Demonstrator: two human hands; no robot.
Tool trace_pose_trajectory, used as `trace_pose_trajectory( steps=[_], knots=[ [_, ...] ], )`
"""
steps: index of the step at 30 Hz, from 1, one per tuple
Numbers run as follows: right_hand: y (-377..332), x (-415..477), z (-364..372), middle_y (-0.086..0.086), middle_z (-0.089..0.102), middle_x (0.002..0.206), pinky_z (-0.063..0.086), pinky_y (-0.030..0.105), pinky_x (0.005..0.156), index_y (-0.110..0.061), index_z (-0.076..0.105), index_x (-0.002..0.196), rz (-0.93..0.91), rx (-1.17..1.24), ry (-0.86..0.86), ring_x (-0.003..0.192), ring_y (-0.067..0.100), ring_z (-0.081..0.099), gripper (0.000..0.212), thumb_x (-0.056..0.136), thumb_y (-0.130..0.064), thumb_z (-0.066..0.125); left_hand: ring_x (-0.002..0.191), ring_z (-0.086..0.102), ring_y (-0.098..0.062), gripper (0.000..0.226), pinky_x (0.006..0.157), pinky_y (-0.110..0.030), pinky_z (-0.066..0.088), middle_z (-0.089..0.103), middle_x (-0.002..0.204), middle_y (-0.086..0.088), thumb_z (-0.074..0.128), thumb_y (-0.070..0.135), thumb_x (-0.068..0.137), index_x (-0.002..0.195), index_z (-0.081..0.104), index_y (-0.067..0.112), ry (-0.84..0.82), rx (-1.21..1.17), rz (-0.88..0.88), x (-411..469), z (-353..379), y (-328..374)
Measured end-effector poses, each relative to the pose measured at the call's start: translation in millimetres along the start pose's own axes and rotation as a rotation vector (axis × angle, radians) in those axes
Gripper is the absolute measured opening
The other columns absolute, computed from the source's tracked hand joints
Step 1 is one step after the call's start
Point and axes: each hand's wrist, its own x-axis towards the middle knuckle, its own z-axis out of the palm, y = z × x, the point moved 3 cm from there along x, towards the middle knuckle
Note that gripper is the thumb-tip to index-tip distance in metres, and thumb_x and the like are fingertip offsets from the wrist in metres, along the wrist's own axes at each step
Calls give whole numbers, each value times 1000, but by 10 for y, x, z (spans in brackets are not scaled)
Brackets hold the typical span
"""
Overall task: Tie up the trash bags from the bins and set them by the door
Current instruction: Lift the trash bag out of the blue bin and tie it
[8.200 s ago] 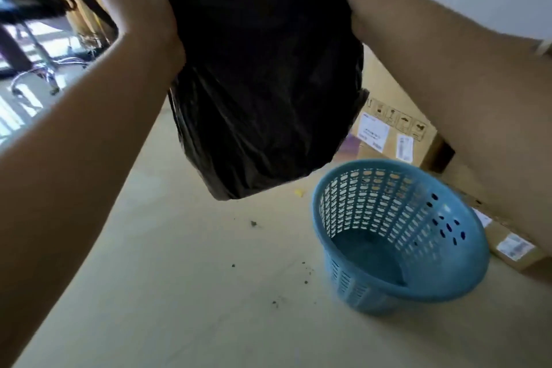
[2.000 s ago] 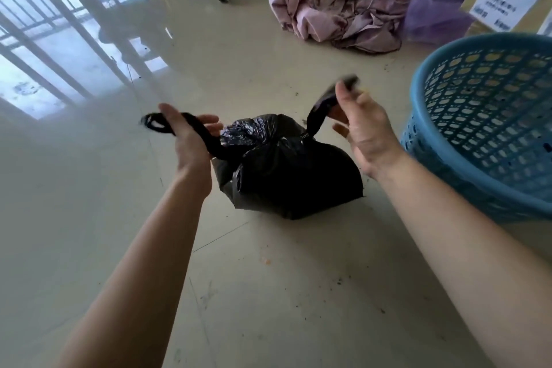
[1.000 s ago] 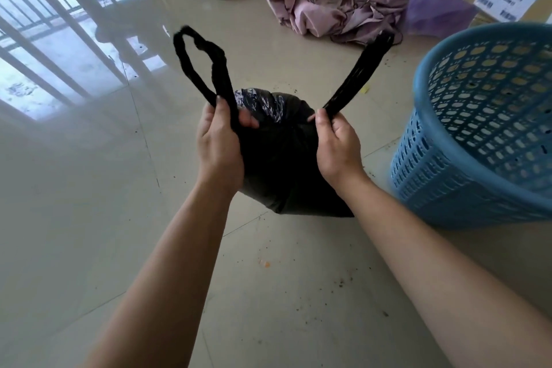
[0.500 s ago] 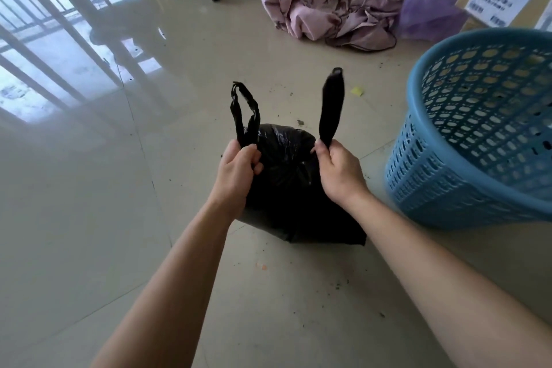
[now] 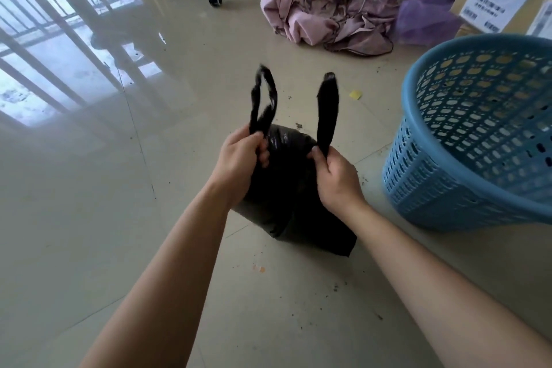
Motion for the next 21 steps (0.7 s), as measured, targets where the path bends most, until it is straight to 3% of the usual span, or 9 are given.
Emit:
trace_pose_trajectory(
  steps=[2, 6, 8, 10, 12, 14, 15, 19, 21],
  knots=[
    [11, 4, -54, 5, 65, 94, 39, 35, 70, -14, 61, 104, -123, -199, -75, 87, 25, 59, 32, 107, -35, 37, 53, 42, -12, 23, 53, -23, 34, 43, 68, -2, 45, -1, 97, 79, 49, 13, -126, 26, -148, 12, -61, -121],
    [40, 53, -120, 12, 64, 100, 45, 43, 77, -8, 56, 102, -268, -506, -281, 94, 35, 59, 26, 104, -27, 38, 63, 56, -16, 13, 64, -27, 46, 54, 76, -9, 53, -5, 93, 89, 57, 7, -334, 64, -227, -77, -73, -224],
    [8, 80, -142, 16, 64, 106, 47, 43, 81, -8, 55, 104, -287, -627, -363, 99, 37, 60, 22, 102, -22, 38, 87, 71, -28, 17, 80, -35, 57, 69, 96, -19, 60, -5, 92, 108, 64, 0, -431, 73, -221, -133, -56, -210],
    [-56, 98, -147, 16, 62, 108, 44, 41, 79, -10, 54, 104, -314, -718, -401, 101, 38, 59, 19, 100, -19, 37, 106, 70, -34, 28, 93, -42, 57, 71, 114, -21, 67, 1, 91, 119, 65, 1, -506, 100, -184, -171, -24, -189],
    [-115, 99, -146, 14, 62, 109, 42, 39, 79, -13, 55, 105, -313, -714, -414, 103, 37, 59, 20, 101, -22, 38, 100, 72, -28, 21, 88, -36, 58, 74, 105, -16, 67, 8, 93, 114, 68, 7, -493, 138, -134, -181, 15, -167],
    [-111, 100, -157, 9, 68, 110, 46, 38, 85, -16, 63, 111, -241, -520, -424, 106, 30, 62, 25, 102, -32, 46, 64, 66, -10, 8, 64, -20, 53, 69, 70, 2, 61, 16, 98, 94, 67, 12, -388, 150, -135, -174, 16, -159],
    [-86, 95, -174, 4, 71, 109, 49, 37, 90, -19, 67, 114, -165, -337, -427, 104, 23, 65, 26, 100, -37, 54, 53, 52, -6, 17, 56, -18, 44, 57, 60, 7, 59, 20, 100, 84, 63, 15, -337, 140, -145, -156, -9, -176],
    [17, 51, -291, 6, 75, 103, 56, 30, 88, -18, 62, 124, 181, 390, -435, 94, 14, 72, 45, 85, -33, 77, 54, 31, -9, 26, 52, -18, 31, 35, 63, 3, 53, 33, 102, 80, 56, 20, -285, -26, -217, -108, -115, -211],
    [5, 66, -344, 11, 74, 108, 57, 27, 84, -16, 57, 126, 235, 529, -413, 94, 17, 70, 47, 86, -32, 75, 55, 32, -10, 23, 52, -18, 33, 35, 65, 2, 53, 36, 101, 85, 57, 20, -296, -89, -304, -136, -130, -223]
  ],
)
